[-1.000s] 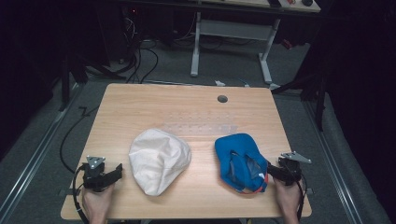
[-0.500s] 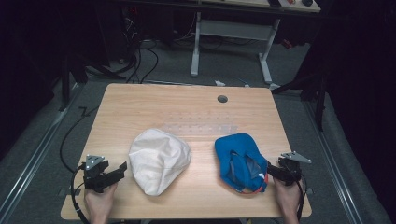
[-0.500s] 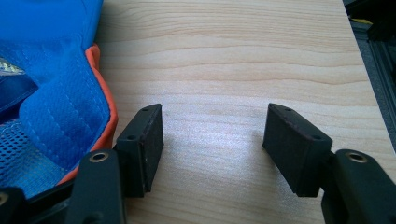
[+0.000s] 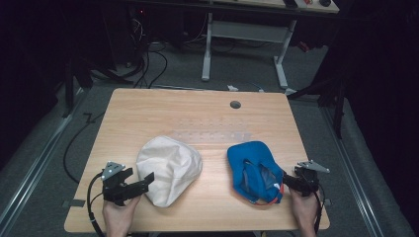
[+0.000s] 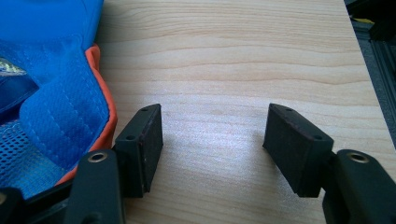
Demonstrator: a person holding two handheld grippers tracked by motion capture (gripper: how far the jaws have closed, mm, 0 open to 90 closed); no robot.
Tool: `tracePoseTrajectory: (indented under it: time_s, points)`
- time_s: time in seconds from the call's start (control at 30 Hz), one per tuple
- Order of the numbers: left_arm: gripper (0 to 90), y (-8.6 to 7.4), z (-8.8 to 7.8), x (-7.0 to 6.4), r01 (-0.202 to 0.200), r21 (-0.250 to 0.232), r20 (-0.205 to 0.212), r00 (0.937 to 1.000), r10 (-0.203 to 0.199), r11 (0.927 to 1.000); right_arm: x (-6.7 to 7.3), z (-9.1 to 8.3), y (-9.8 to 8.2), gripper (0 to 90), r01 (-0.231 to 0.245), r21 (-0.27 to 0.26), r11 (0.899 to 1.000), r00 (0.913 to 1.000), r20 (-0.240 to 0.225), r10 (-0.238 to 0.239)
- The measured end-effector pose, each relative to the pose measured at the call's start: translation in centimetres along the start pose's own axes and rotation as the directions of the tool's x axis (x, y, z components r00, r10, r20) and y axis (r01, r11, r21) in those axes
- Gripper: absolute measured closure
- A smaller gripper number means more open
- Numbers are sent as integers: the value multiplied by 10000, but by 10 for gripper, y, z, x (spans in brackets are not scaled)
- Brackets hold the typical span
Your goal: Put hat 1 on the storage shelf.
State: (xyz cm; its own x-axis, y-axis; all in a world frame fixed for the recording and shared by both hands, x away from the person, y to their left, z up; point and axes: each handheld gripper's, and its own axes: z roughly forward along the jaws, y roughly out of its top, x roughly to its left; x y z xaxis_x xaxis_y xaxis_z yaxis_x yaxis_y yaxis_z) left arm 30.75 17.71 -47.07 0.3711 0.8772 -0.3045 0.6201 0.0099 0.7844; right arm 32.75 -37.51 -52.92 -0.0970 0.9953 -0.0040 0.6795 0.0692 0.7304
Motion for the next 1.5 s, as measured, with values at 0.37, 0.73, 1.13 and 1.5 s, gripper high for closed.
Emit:
tracePoseTrajectory:
  time_s: [0.37,0.73,1.13,1.5]
  points:
    - [107,7,33,-32,-128,922,556,9984,77,9957,0,0,0,372,-41,18,10000,10000,-5,41]
    - [52,8,70,-49,-121,1647,281,9996,76,9863,1,0,0,371,-47,5,10000,10000,1,47]
    - [162,-10,89,-37,486,2273,37,9987,-508,9726,1,0,0,367,34,2,10000,10000,4,-34]
    - [434,-14,89,-29,155,2340,368,9990,-248,9721,2,0,0,364,87,-4,10000,10000,11,-87]
